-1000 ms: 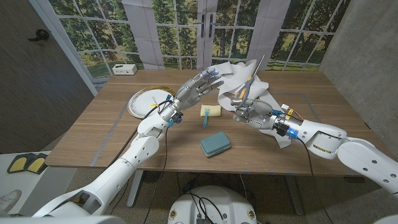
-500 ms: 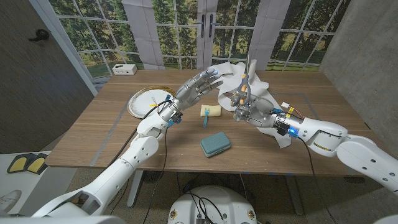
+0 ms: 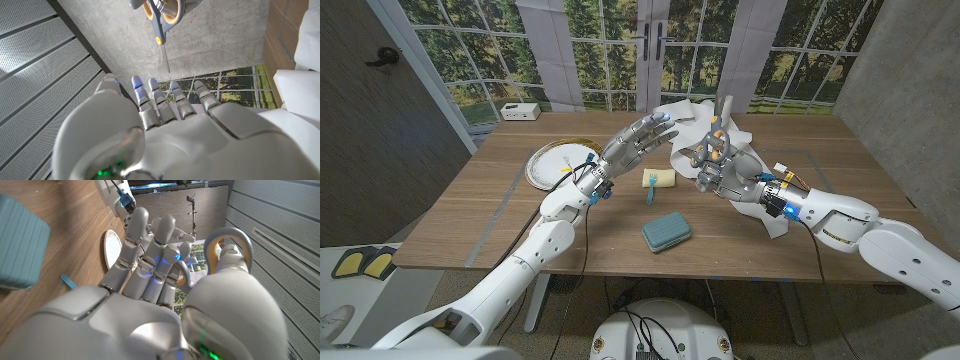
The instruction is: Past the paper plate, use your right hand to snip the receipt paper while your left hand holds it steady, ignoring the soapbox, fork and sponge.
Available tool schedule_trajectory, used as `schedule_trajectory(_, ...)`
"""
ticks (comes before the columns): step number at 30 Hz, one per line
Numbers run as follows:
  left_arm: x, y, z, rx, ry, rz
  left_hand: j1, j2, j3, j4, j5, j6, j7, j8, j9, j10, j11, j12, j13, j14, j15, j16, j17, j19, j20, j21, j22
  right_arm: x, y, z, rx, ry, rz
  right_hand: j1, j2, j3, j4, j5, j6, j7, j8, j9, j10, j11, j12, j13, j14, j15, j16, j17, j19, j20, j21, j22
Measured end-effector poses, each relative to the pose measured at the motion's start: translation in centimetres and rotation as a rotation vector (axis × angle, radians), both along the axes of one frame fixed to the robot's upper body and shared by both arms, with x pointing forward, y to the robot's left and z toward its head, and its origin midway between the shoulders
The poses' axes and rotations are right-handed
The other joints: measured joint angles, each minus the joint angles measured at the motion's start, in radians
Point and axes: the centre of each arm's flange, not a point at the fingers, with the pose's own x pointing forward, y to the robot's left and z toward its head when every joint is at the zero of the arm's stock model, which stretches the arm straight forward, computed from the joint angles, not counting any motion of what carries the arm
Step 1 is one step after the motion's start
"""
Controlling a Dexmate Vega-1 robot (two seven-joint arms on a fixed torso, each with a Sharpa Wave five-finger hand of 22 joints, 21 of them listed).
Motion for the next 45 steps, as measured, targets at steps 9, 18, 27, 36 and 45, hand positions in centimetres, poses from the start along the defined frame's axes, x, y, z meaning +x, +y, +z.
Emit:
schedule_trajectory(9, -0.21, 0.14, -0.2, -0.001, 0.004, 0.006, 0.0, 0.0, 0.003, 0.003, 0.002, 0.012, 0.001, 0.0, 0.0, 0.009, 0.002, 0.008, -0.005, 0.013, -0.001, 0.007, 0.0, 0.0, 0.0, 0.0, 0.0, 0.11, 0.14, -0.01, 0.056, -0.002, 0.018, -0.002, 0.003, -0.012, 0.004, 0.013, 0.003, 0.004, -0.059, -0.083, 0.0, 0.0, -0.036, -0.037, 0.0, 0.0, -0.009, -0.005, 0.011, -0.004, -0.033, 0.0)
schedule_trajectory(18, -0.49, 0.36, -0.22, 0.0, 0.003, 0.016, -0.001, 0.009, 0.003, 0.003, 0.002, 0.039, 0.004, 0.0, 0.0, 0.025, 0.0, 0.008, -0.009, 0.025, 0.0, 0.007, -0.005, 0.006, -0.005, 0.0, 0.0, 0.45, 0.33, 0.27, 0.145, -0.018, 0.037, 0.026, 0.03, -0.016, 0.0, 0.022, 0.009, 0.02, -0.153, -0.187, 0.022, 0.001, -0.052, -0.075, 0.027, -0.002, -0.016, -0.006, 0.042, -0.013, -0.062, 0.003)
schedule_trajectory(27, -0.55, 0.57, -0.22, 0.002, 0.003, 0.021, -0.001, 0.02, 0.007, -0.001, 0.002, 0.043, 0.007, 0.0, 0.0, 0.04, -0.004, 0.013, -0.014, 0.036, 0.0, 0.007, -0.005, 0.006, -0.005, 0.0, 0.0, 0.62, 0.49, 0.21, 0.193, -0.021, 0.042, 0.08, 0.055, -0.018, -0.013, 0.022, -0.027, 0.038, -0.285, -0.286, 0.081, -0.002, -0.014, -0.05, 0.053, -0.001, -0.015, 0.003, 0.057, -0.018, -0.087, 0.008)
schedule_trajectory(36, -0.52, 0.75, -0.25, 0.003, 0.003, 0.02, 0.003, 0.024, 0.01, 0.001, 0.002, 0.055, 0.005, 0.0, 0.0, 0.05, -0.004, 0.017, -0.014, 0.043, 0.0, 0.007, -0.005, 0.006, -0.005, 0.0, -0.002, 0.63, 0.57, 0.25, 0.213, -0.029, 0.038, 0.074, 0.041, -0.042, -0.006, 0.022, -0.043, 0.043, -0.385, -0.368, 0.094, -0.003, 0.0, -0.036, 0.065, 0.0, -0.023, 0.003, 0.073, -0.023, -0.103, 0.008)
schedule_trajectory(45, -0.37, 0.86, -0.36, 0.002, 0.008, 0.017, 0.007, 0.028, 0.01, 0.001, 0.002, 0.061, 0.01, -0.001, 0.0, 0.054, -0.007, 0.017, -0.018, 0.05, 0.0, 0.008, -0.005, 0.006, -0.005, 0.0, -0.002, 0.51, 0.63, 0.47, 0.212, -0.042, 0.028, 0.073, 0.041, -0.054, -0.009, 0.022, -0.038, 0.049, -0.448, -0.433, 0.094, -0.003, 0.007, -0.032, 0.072, -0.004, -0.03, 0.003, 0.082, -0.025, -0.117, 0.009)
